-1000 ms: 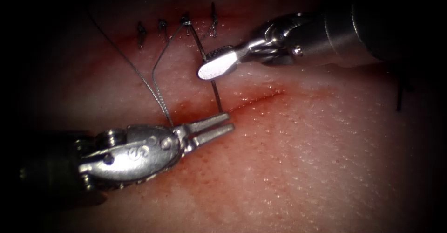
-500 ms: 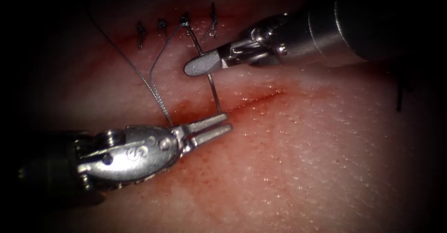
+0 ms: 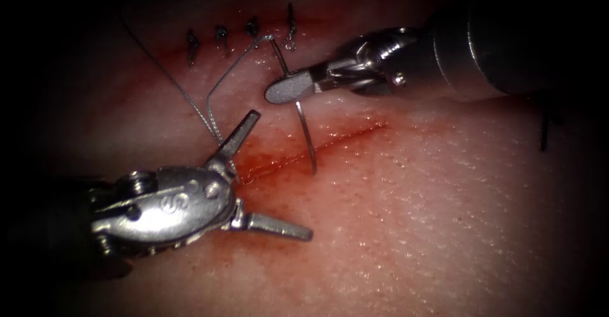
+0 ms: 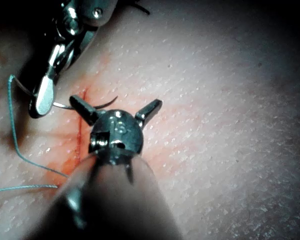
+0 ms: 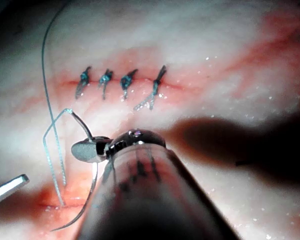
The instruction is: Wound Closure
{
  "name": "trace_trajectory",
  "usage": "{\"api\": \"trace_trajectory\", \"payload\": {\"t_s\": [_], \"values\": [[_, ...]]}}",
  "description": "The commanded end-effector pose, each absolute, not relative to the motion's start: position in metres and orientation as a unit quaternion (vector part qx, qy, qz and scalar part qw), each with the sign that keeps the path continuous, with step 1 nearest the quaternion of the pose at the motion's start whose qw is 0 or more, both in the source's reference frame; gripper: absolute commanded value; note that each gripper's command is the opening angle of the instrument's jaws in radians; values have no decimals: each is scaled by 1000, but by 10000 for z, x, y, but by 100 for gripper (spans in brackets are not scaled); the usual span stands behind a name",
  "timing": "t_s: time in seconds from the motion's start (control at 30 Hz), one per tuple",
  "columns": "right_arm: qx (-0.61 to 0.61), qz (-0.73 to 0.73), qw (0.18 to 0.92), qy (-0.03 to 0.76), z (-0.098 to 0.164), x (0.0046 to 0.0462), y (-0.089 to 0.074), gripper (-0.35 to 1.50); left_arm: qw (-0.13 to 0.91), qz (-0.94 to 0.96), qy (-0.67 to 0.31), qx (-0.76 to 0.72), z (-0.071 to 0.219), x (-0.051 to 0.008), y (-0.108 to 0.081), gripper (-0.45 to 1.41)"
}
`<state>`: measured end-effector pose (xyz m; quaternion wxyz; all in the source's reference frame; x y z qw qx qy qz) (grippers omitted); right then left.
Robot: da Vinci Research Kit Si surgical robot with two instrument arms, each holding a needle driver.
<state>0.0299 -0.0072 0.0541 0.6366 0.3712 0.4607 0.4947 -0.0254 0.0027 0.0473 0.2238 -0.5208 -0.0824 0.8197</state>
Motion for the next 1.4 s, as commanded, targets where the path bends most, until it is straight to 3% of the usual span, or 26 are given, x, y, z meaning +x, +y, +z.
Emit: {"api": "trace_trajectory", "payload": {"t_s": [0.03, 0.07, 0.1, 0.27, 0.43, 0.63, 1.4], "values": [[365, 488, 634, 476, 545, 306, -74, -35, 228, 810, -113, -528, 480, -253, 18, 64], [357, 484, 635, 485, 545, 306, -74, -35, 234, 804, -134, -531, 481, -249, 15, 22], [340, 463, 645, 504, 543, 308, -74, -35, 237, 803, -165, -521, 487, -239, 9, 10], [304, 399, 670, 547, 541, 319, -81, -35, 241, 810, -225, -486, 511, -221, -5, 14], [303, 352, 667, 583, 539, 329, -87, -35, 269, 828, -231, -434, 546, -214, -11, -30], [268, 313, 678, 609, 536, 334, -91, -35, 298, 856, -211, -366, 578, -200, -1, -13], [191, 228, 707, 642, 530, 347, -98, -35, 287, 912, -183, -228, 665, -168, 3, -8]]}}
